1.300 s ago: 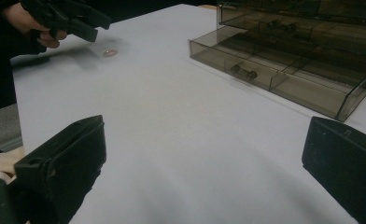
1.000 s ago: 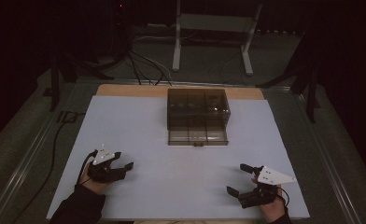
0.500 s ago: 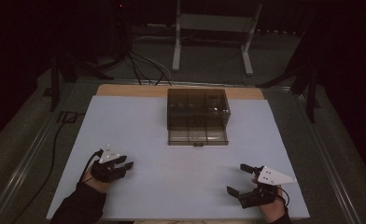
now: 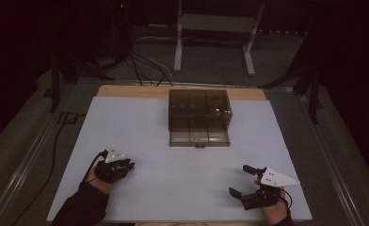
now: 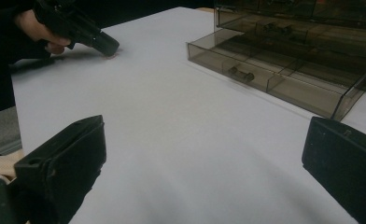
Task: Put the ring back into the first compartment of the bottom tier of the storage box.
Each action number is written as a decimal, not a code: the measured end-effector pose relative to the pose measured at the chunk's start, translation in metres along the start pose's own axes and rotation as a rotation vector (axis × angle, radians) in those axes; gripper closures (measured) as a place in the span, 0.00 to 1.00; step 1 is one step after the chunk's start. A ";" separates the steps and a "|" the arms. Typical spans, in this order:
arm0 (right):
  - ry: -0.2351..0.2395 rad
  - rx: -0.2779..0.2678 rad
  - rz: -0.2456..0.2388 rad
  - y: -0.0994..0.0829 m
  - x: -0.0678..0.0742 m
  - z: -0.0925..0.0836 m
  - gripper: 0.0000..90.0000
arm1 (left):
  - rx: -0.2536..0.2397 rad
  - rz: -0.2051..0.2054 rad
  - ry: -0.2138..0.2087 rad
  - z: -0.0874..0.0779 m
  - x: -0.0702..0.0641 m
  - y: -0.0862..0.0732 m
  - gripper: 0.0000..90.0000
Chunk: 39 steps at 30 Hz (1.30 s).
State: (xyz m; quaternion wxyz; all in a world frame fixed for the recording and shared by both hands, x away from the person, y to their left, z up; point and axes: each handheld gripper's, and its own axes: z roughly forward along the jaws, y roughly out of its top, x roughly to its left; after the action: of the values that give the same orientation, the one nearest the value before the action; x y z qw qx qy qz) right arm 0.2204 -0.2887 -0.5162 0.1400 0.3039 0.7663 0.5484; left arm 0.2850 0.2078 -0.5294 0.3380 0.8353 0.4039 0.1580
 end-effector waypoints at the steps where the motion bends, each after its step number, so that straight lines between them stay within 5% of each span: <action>1: -0.001 0.004 0.000 0.000 0.000 0.000 0.00 | 0.002 -0.004 0.002 0.000 0.000 0.000 0.85; 11: -0.001 0.008 0.000 0.000 0.000 0.001 0.00 | -0.002 -0.024 0.019 0.001 0.000 0.000 0.97; 30: -0.003 0.012 0.003 -0.001 0.000 0.001 0.00 | 0.016 -0.022 0.039 -0.001 -0.004 0.004 1.00; 39: -0.005 0.009 0.001 0.000 0.001 0.000 0.00 | -0.033 -0.027 0.024 -0.008 -0.006 0.009 1.00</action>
State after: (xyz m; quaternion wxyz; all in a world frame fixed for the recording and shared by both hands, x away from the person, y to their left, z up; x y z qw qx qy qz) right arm 0.2199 -0.2885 -0.5165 0.1405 0.3064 0.7682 0.5442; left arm 0.2823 0.2025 -0.5172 0.3492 0.8221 0.4163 0.1701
